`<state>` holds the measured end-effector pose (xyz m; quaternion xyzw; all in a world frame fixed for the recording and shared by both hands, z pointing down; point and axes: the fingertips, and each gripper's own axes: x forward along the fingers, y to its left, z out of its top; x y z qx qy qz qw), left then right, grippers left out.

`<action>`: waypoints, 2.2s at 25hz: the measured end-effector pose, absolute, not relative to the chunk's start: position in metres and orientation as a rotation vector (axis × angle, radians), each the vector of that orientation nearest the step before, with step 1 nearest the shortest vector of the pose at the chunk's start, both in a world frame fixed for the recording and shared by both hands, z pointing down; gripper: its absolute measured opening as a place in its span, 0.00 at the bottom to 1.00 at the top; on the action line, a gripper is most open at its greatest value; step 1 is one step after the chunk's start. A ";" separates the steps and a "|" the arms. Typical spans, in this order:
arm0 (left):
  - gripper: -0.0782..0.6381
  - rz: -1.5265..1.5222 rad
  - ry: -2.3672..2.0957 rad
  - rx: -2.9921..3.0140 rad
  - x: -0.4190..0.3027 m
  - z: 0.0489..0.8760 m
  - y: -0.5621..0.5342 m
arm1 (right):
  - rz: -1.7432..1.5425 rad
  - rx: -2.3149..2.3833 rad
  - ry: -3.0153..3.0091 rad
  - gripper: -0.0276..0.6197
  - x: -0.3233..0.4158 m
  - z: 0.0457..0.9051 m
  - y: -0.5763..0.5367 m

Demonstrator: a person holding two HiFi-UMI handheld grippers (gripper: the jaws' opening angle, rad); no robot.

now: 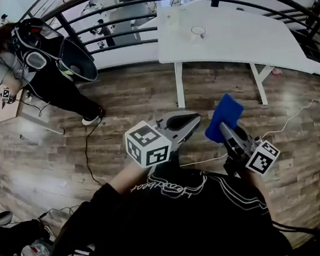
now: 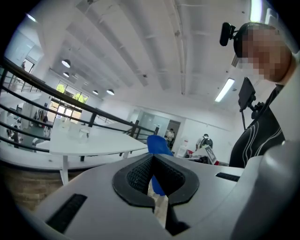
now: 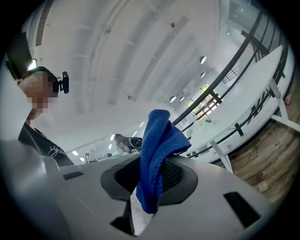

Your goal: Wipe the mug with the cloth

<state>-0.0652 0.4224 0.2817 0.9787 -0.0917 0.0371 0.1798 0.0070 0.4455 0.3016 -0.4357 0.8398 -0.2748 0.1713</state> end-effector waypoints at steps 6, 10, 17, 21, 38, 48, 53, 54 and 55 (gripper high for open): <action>0.12 0.154 -0.194 2.703 -0.040 0.314 0.236 | -0.896 -1.335 2.219 0.14 0.039 0.346 0.277; 0.12 0.218 -0.148 2.659 -0.013 0.338 0.124 | -0.950 -1.368 2.121 0.14 0.063 0.365 0.171; 0.12 0.301 -0.122 2.642 0.017 0.370 0.020 | -0.947 -1.422 2.036 0.14 0.100 0.385 0.068; 0.12 0.377 -0.125 2.648 0.029 0.390 -0.006 | -0.953 -1.423 1.984 0.14 0.114 0.394 0.039; 0.29 0.668 -0.258 2.592 0.103 0.489 -0.095 | -1.099 -1.403 1.756 0.14 0.184 0.449 -0.048; 0.29 0.670 -0.230 2.572 0.114 0.510 -0.113 | -1.145 -1.393 1.620 0.14 0.193 0.471 -0.093; 0.28 0.662 -0.197 2.564 0.113 0.511 -0.112 | -1.176 -1.405 1.518 0.14 0.194 0.480 -0.101; 0.28 0.661 -0.192 2.564 0.112 0.512 -0.113 | -1.179 -1.409 1.506 0.14 0.193 0.482 -0.103; 0.27 0.661 -0.190 2.565 0.111 0.513 -0.116 | -1.183 -1.414 1.499 0.14 0.192 0.484 -0.107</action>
